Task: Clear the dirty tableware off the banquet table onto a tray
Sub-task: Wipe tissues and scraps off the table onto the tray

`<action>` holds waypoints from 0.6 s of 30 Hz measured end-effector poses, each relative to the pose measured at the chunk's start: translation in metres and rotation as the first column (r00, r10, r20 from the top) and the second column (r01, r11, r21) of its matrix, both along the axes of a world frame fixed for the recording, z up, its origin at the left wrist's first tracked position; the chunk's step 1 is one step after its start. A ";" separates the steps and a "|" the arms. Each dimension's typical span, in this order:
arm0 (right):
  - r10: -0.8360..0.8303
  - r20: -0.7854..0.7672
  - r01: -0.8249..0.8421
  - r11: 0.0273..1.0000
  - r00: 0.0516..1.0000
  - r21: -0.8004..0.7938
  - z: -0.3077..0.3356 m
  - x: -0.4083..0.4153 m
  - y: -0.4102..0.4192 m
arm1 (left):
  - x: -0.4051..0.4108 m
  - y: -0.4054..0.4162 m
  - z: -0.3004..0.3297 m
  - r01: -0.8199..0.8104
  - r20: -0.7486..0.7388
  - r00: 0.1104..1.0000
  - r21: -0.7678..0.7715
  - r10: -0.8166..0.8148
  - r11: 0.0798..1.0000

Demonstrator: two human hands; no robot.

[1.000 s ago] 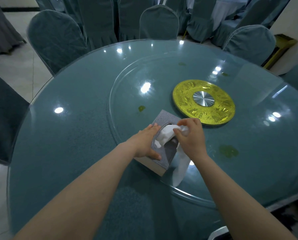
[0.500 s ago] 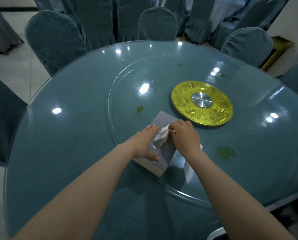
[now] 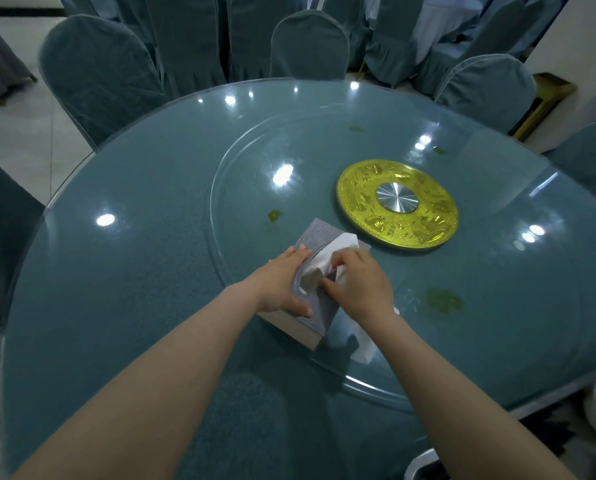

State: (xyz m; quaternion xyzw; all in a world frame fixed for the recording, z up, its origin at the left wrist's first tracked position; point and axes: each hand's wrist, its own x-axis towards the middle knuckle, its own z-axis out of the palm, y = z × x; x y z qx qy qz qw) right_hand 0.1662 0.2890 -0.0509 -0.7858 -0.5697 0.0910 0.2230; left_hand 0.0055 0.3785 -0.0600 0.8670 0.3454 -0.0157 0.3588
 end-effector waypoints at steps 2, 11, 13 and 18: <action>-0.041 0.032 0.041 0.999 0.999 0.002 0.002 -0.004 0.003 | 0.001 0.001 0.000 -0.002 -0.003 1.000 0.005 0.002 1.000; -0.049 0.038 0.039 0.973 0.998 0.229 0.016 -0.001 -0.014 | 0.000 -0.004 0.002 -0.018 0.022 1.000 -0.035 0.019 0.999; 0.039 0.120 -0.073 0.952 0.992 0.296 0.017 0.000 -0.023 | 0.000 -0.005 0.005 -0.024 0.036 0.999 -0.062 0.027 0.998; 0.075 -0.012 -0.071 0.974 0.997 0.216 0.005 0.010 -0.040 | 0.003 -0.009 0.009 -0.065 0.087 0.994 -0.082 0.072 0.995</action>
